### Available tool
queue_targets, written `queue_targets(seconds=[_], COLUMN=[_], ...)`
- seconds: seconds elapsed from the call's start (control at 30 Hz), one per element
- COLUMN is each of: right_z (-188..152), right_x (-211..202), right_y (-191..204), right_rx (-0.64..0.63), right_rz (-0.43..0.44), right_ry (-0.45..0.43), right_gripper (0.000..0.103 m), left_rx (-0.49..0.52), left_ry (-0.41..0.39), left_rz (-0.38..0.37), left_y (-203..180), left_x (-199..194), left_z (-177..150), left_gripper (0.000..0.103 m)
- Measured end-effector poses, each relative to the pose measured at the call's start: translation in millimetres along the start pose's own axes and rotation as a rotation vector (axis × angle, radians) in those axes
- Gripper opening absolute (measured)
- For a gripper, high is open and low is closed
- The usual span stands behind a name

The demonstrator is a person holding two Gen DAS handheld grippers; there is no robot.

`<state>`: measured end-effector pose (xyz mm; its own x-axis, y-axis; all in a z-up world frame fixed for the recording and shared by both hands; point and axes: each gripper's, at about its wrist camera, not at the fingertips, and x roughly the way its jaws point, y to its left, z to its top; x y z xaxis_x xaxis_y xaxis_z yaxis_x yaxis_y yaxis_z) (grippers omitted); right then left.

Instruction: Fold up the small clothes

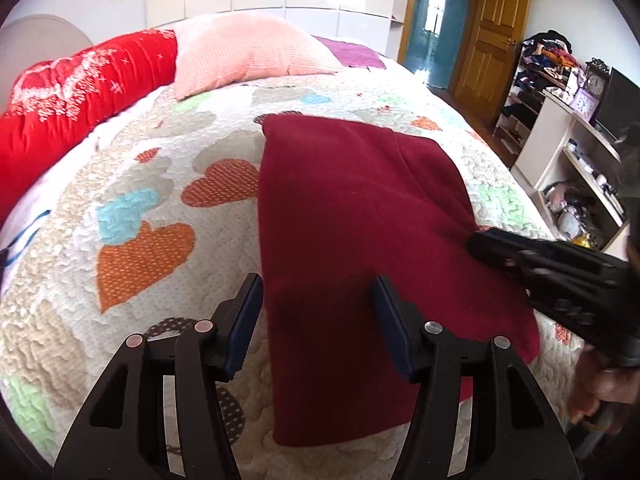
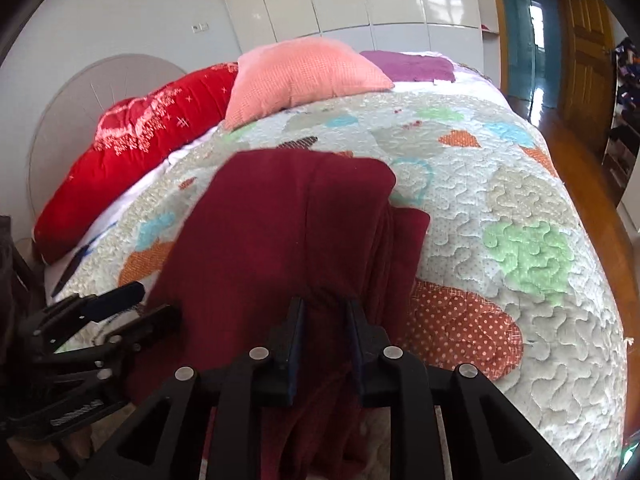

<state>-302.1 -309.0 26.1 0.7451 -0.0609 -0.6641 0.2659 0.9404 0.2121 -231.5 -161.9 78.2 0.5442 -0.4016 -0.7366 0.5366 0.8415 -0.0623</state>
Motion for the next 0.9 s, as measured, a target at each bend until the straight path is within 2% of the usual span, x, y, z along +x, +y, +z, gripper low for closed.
queue_targets(seconds=[0.1,0.13,0.23,0.37,0.8,0.9], right_z=[-4,-6,-11,-17,-26,-26], right_x=[-24,-32,-47,-54,-62,-63], right_y=[7,10,19,25,20,19], right_rx=[-0.001,-0.003,-0.022,-0.042,-0.022,-0.021], right_rz=[0.018,0.014,-0.020,-0.054,-0.040,-0.041], right_ry=[-0.058,-0.083,-0.123,-0.146,-0.155,-0.156], right_gripper=[0.045,0.049,0.049,0.049,0.051,0.055], left_rx=[-0.016,-0.019,-0.033,-0.036,-0.054,-0.054], left_ry=[-0.021,-0.031,-0.064,-0.093,-0.144,-0.147], left_rz=[0.019,0.025,0.034,0.054,0.084,0.087], left_y=[2,2,4,4,6,6], left_x=[-7,-10,-19,-29,-47,-47], left_z=[0,1,1,-1,-3,-3], left_gripper=[0.057,0.058,0.067,0.068,0.068,0.068])
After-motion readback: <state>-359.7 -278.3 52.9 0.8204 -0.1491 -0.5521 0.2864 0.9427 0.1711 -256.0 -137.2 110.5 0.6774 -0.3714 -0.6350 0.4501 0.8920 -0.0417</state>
